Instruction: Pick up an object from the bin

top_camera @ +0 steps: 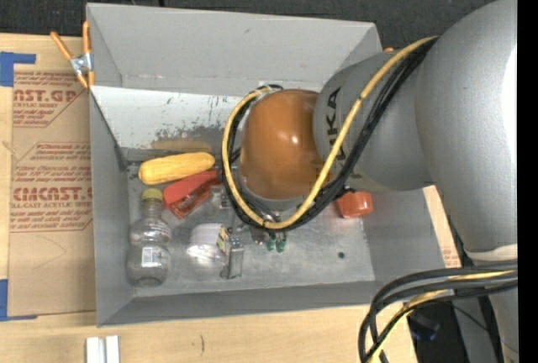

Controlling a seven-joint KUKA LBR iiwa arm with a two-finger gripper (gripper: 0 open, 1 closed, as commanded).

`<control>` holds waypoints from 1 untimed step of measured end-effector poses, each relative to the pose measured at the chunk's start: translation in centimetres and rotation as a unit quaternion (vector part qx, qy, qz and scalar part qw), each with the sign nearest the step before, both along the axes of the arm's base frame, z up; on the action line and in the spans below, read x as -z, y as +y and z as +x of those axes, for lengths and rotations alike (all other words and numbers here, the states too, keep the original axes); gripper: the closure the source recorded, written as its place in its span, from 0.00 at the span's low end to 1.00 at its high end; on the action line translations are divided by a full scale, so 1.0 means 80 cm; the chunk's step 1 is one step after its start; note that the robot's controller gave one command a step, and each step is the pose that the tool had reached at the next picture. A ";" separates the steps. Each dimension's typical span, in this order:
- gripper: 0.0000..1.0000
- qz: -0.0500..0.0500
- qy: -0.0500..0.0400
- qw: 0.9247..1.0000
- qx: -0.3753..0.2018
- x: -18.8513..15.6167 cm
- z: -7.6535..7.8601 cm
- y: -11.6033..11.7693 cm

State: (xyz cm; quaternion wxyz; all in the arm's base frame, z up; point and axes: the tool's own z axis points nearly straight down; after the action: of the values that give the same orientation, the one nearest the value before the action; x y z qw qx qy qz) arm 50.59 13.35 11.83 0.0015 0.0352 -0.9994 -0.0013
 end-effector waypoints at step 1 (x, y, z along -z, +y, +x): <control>0.00 -0.001 -0.001 1.000 -0.014 0.054 0.003 0.010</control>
Offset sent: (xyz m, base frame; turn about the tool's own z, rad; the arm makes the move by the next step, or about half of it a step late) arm -0.0088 0.0098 -0.0483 0.1729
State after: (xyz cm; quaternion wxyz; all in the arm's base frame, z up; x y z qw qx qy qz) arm 50.83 14.12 7.52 0.0007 0.0491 -0.9988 -0.0002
